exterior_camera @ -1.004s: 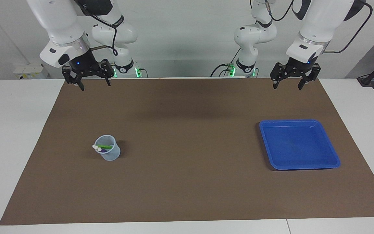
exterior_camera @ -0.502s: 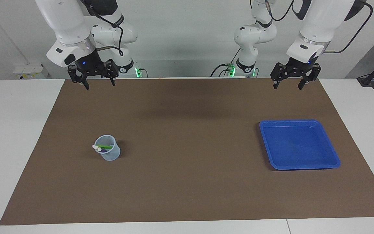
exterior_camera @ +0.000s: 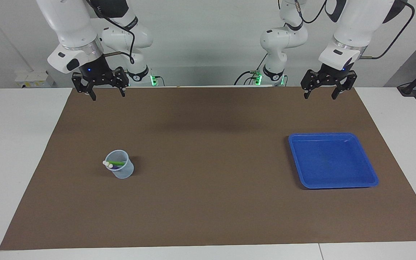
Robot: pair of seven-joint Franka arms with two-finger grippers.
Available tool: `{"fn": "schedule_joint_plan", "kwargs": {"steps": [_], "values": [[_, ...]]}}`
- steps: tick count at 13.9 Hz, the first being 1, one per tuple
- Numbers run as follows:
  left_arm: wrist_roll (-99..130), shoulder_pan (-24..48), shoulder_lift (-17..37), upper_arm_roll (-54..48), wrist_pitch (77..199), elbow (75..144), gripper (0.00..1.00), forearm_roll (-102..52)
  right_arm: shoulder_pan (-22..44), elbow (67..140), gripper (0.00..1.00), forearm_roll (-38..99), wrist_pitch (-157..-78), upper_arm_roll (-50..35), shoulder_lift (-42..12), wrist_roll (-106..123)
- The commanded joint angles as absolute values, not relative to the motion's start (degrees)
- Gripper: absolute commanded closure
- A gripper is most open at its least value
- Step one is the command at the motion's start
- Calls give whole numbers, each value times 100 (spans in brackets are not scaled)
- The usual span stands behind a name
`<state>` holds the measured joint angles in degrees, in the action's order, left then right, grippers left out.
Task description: Transfer and insert pens with both arms
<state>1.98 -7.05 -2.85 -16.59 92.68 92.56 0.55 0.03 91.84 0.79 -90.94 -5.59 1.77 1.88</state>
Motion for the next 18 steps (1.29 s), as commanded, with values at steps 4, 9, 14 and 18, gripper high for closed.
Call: {"fn": "schedule_joint_plan", "kwargs": {"steps": [4, 9, 14, 18], "values": [[114, -765, -457, -1670, 9246, 9413, 0, -9, -97, 9387, 0, 18, -9237, -571, 325, 281], [114, -773, -457, -1670, 9246, 9413, 0, -9, -97, 9387, 0, 18, -9237, -571, 325, 211], [114, -773, -457, -1670, 9237, 9413, 0, -9, -105, 9404, 0, -9, -9465, -185, 308, 334], [114, -773, -457, -1670, 9255, 9413, 0, -9, -114, 9404, 0, -9, -9483, -176, 299, 343]]}}
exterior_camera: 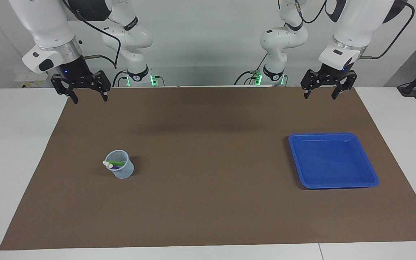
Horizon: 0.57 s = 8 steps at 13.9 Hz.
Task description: Transfer and insert pens with both arms
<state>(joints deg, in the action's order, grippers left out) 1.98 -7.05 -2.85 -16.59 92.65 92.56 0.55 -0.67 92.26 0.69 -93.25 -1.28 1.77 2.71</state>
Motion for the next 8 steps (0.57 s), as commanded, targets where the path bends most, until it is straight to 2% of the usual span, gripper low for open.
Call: {"fn": "schedule_joint_plan", "kwargs": {"steps": [1, 8], "values": [[106, -773, -457, -1670, 9264, 9413, 0, -9, -114, 9404, 0, -9, -9483, -167, 299, 343], [105, -773, -457, -1670, 9246, 9413, 0, -9, -105, 9413, 0, 70, -9475, -149, 299, 369]]}}
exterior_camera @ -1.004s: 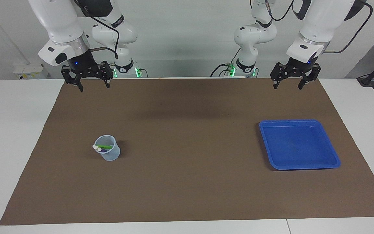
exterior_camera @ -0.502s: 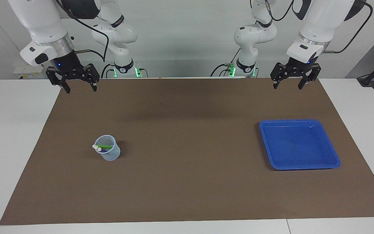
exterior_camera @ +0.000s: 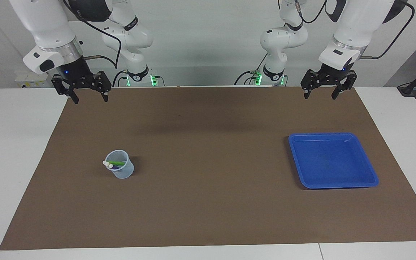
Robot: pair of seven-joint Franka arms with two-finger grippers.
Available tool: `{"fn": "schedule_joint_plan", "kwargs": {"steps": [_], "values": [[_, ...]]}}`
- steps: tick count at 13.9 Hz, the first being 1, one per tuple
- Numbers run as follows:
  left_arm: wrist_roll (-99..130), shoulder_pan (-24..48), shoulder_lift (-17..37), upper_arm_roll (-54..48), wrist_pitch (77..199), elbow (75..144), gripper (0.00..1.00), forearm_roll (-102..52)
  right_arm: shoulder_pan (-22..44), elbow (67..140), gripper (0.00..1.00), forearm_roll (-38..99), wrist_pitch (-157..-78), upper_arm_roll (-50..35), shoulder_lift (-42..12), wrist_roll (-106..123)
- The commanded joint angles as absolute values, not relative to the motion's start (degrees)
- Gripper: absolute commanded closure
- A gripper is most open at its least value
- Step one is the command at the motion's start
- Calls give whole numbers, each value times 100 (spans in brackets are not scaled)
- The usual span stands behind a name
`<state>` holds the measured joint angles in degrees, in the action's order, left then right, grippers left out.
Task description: Transfer and insert pens with both arms
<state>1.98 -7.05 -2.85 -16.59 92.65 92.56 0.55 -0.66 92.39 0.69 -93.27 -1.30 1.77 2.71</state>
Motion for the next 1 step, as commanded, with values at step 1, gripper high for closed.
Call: {"fn": "schedule_joint_plan", "kwargs": {"steps": [1], "values": [[105, -773, -457, -1670, 9246, 9413, 0, -9, -105, 9413, 0, 70, -9475, -149, 299, 369]]}}
